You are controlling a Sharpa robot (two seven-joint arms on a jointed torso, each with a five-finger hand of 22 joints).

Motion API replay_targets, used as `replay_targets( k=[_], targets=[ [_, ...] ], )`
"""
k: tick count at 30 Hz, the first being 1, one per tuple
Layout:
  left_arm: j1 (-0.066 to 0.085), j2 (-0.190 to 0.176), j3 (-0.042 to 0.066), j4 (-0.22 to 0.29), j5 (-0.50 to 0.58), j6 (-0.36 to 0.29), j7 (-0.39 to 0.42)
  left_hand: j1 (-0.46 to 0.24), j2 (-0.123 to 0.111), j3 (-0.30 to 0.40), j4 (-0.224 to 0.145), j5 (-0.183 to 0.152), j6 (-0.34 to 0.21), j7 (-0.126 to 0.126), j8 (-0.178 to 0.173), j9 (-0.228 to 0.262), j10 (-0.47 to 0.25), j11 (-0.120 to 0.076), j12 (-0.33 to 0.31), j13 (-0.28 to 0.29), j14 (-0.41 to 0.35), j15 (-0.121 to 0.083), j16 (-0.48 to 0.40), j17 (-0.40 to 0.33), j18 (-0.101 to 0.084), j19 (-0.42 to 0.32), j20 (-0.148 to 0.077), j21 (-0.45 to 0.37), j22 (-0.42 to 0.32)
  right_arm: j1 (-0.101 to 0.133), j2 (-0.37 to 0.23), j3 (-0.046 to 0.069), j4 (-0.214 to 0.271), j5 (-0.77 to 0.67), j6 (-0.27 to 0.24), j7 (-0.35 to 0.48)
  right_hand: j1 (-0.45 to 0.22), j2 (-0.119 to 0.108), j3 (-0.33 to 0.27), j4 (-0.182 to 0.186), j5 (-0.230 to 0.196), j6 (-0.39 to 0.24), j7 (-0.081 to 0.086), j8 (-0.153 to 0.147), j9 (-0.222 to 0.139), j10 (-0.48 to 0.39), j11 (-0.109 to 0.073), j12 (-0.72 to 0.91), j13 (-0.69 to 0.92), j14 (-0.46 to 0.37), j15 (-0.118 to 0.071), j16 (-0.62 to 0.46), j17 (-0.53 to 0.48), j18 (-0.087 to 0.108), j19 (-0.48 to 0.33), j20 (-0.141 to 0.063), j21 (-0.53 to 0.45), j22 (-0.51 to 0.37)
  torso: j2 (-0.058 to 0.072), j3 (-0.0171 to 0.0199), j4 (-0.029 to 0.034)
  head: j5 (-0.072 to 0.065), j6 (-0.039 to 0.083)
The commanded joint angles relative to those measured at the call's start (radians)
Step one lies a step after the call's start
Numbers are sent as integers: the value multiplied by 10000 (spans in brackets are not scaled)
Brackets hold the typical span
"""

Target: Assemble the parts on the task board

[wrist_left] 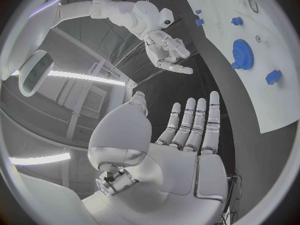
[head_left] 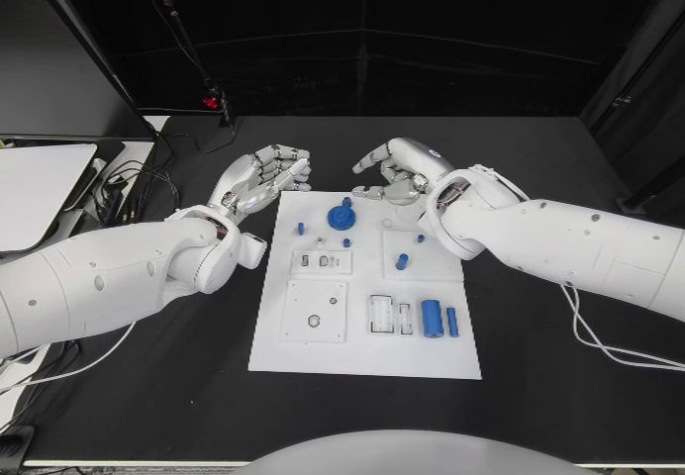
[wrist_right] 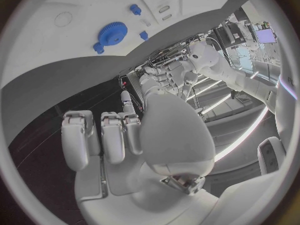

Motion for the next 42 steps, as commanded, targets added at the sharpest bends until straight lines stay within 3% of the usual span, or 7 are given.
replay_targets(
  k=[1, 10, 18, 24, 30, 35, 42],
  targets=[
    [12, 42, 7, -51, -39, 61, 1058, -9, 96, -57, -6, 37, -30, 1366, -40, 5, -61, 28, 68, -2, -29, -28, 50, 4, -144, -36, 2, -23, -12, 54, -587, 5, 599, 2001, -1053, 797, -231, -77, -123, 141, 139, 24, 10, -12, 2, 1022, 66, 25, 2632, 1022, 78, 25, 2635, -74, 1042, 73, 33, 2632, -42, -35, -71, -38, 39],
    [2, 78, 7, -131, -39, 79, 1068, -4, 100, -65, -6, 40, -28, 1366, -40, 6, -61, 27, 70, -2, -28, -28, 52, 4, -144, -36, 2, -23, -12, 84, -2340, -17, 1555, 2104, -707, 1351, -410, -187, -316, 188, 352, -179, 63, -152, -46, 1022, 106, 25, 2632, 1022, 111, 25, 2635, -74, 1042, 110, 33, 2632, -64, -30, -146, -237, 99],
    [-22, 74, 7, -148, -39, 83, 1070, -4, 100, -65, -6, 40, -28, 1366, -40, 6, -61, 27, 70, -2, -28, -28, 52, 4, -144, -36, 2, -23, -12, -18, -3248, -33, 1399, 2014, -345, 1294, -64, -90, -252, 97, 383, -211, 50, -96, -31, 1022, 120, 25, 2632, 1022, 137, 25, 2635, -74, 1042, 144, 33, 2632, -77, -47, -170, -726, 202],
    [-50, 66, 7, -132, -39, 88, 1079, -1, 105, -70, -5, 42, -28, 1366, -40, 7, -62, 27, 71, -2, -29, -28, 54, 4, -144, -36, 2, -23, -13, -168, -3255, -37, 805, 1942, -84, 1023, 165, -47, -242, 64, 161, -254, 47, -82, -27, 1022, 105, 25, 2632, 1022, 116, 25, 2635, -74, 1042, 130, 33, 2632, -103, -42, -242, -838, 203],
    [-68, 44, 7, -124, -39, 83, 1083, -1, 105, -70, -5, 42, -28, 1366, -40, 7, -62, 27, 71, -2, -29, -28, 54, 4, -144, -36, 2, -23, -13, -548, -3027, -38, 213, 1666, 256, 721, 298, -106, -328, 144, -242, -237, 22, -36, -10, 1022, 96, 25, 2632, 1022, 108, 25, 2635, -74, 1042, 123, 33, 2632, -88, -43, -157, -974, 230],
    [-80, 19, 7, -113, -39, 79, 1086, -1, 105, -70, -5, 42, -28, 1366, -40, 7, -62, 27, 71, -2, -29, -28, 54, 4, -144, -36, 2, -23, -13, -794, -2725, -38, -125, 1254, 537, 459, 416, -146, -372, 189, -508, -236, -9, -15, -4, 1022, 67, 25, 2632, 1022, 84, 25, 2635, -74, 1042, 102, 33, 2632, -78, -42, -211, -906, 213],
    [-89, 10, 7, -106, -39, 88, 1091, 6, 120, -78, -4, 46, -29, 1366, -42, 7, -64, 27, 73, -3, -30, -28, 56, 4, -145, -38, 2, -23, -14, -1011, -2391, -37, -434, 310, 755, 184, 497, -142, -349, 196, -614, -207, -49, 9, 5, 1022, 45, 25, 2632, 1022, 66, 25, 2635, -74, 1042, 91, 33, 2632, -82, -48, -173, -893, 166]
  ],
)
